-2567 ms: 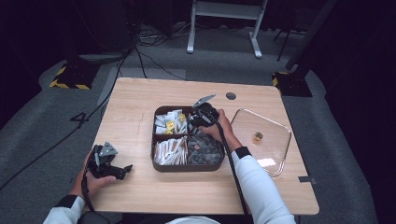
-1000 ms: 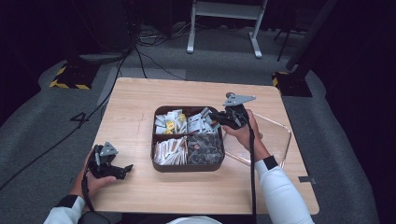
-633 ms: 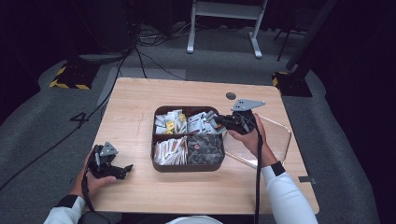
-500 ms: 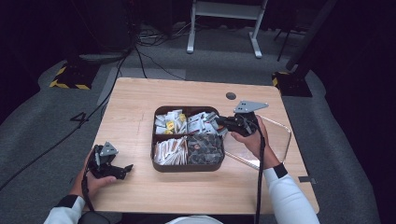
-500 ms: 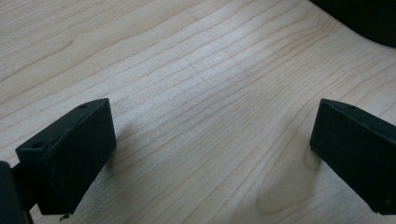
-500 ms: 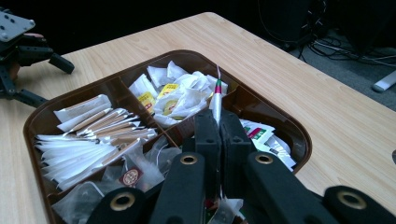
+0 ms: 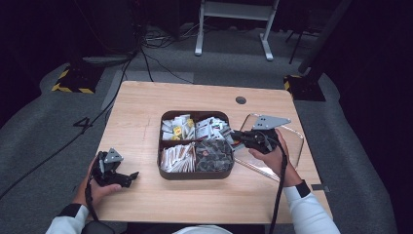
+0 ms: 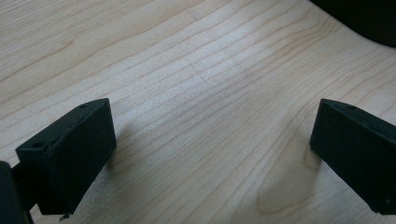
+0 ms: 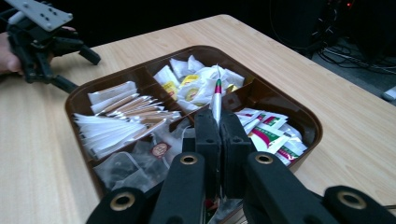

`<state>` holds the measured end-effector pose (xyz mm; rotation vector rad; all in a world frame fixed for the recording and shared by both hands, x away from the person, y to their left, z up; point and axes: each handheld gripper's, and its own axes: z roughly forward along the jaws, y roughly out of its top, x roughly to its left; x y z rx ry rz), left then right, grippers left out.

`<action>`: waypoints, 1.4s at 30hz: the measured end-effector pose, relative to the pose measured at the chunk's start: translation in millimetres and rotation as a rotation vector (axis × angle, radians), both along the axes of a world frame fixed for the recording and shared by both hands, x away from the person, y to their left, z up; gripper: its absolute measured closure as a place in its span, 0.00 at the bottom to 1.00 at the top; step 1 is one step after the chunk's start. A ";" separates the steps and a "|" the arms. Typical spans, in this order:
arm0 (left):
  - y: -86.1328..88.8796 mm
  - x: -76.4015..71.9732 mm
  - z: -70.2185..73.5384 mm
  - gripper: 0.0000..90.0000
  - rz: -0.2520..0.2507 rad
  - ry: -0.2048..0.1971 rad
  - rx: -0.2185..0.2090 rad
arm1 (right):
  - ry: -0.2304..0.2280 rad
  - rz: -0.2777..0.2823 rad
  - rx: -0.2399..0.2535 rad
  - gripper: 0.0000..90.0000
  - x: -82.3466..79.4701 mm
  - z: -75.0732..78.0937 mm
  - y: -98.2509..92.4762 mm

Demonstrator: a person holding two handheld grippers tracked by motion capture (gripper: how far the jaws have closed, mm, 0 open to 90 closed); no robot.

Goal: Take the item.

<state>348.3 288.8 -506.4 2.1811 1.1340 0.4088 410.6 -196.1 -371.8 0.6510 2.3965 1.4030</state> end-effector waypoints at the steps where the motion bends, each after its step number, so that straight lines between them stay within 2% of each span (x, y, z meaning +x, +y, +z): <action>1: 0.0 0.0 0.0 0.01 0.000 0.000 0.000 | 0.002 0.004 -0.001 0.99 -2.6 0.0 -0.4; 8: 0.0 0.0 0.0 0.01 0.001 0.000 0.000 | -0.005 0.042 -0.002 0.99 -20.3 0.5 -2.0; 17: 0.0 -0.1 -0.1 0.01 0.001 0.000 -0.001 | -0.007 0.119 -0.022 0.99 -49.0 -2.1 3.1; 19: -0.1 -0.1 -0.1 0.01 0.002 -0.001 -0.002 | -0.003 0.148 -0.035 0.99 -59.2 -4.5 7.4; 20: -0.1 -0.1 -0.1 0.01 0.001 0.000 -0.001 | -0.003 0.148 -0.035 0.99 -59.2 -4.5 7.4; 21: -0.1 -0.1 -0.1 0.01 0.001 0.000 -0.002 | 0.000 0.176 -0.050 0.99 -67.0 -7.6 11.6; 22: -0.1 -0.1 0.0 0.01 0.001 0.000 0.000 | 0.000 0.176 -0.050 0.99 -67.0 -7.6 11.6; 23: -0.2 -0.1 -0.2 0.01 0.002 -0.001 -0.002 | 0.009 0.206 -0.064 0.99 -74.6 -12.4 17.4; 25: -0.1 -0.2 -0.1 0.01 0.002 -0.001 -0.001 | 0.016 0.228 -0.082 0.99 -80.1 -16.5 22.7; 31: -0.1 -0.2 -0.1 0.01 0.002 -0.001 -0.001 | 0.044 0.292 -0.110 0.99 -92.8 -28.2 36.4; 42: -0.3 -0.5 -0.2 0.01 0.006 -0.001 -0.002 | 0.067 0.359 -0.153 0.99 -102.9 -42.3 55.3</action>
